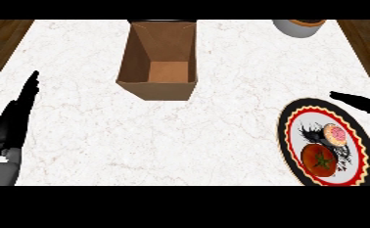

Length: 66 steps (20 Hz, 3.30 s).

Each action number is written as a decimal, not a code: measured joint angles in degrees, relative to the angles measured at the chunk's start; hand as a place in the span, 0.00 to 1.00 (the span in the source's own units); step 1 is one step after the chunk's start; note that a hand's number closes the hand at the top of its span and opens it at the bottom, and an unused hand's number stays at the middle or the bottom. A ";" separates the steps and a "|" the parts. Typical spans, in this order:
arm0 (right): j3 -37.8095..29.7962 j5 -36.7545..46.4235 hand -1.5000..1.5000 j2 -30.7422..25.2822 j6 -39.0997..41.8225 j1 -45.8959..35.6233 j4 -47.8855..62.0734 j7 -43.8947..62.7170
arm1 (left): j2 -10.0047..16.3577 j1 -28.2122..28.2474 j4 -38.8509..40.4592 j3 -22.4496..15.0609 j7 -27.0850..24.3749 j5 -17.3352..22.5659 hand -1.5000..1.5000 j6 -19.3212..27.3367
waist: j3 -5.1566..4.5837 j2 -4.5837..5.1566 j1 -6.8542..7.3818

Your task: Pick the cupcake from the plate and place it in the cardboard box

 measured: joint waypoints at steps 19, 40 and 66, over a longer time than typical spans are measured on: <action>-5.69 2.55 0.00 3.91 5.00 6.91 -14.19 1.71 | -4.30 0.49 -0.45 4.98 0.24 -5.60 0.50 -3.34 | -0.03 -0.14 -0.60; -8.60 14.85 1.00 13.53 -6.69 6.44 -13.19 9.16 | -7.59 -0.74 1.00 7.96 -1.09 -9.25 0.50 -5.31 | 0.00 -0.01 -0.27; -13.84 14.01 1.00 23.79 -16.69 -41.78 15.30 -14.49 | -8.83 -3.11 0.66 6.88 -0.79 -10.14 0.50 -7.08 | 0.07 1.00 3.01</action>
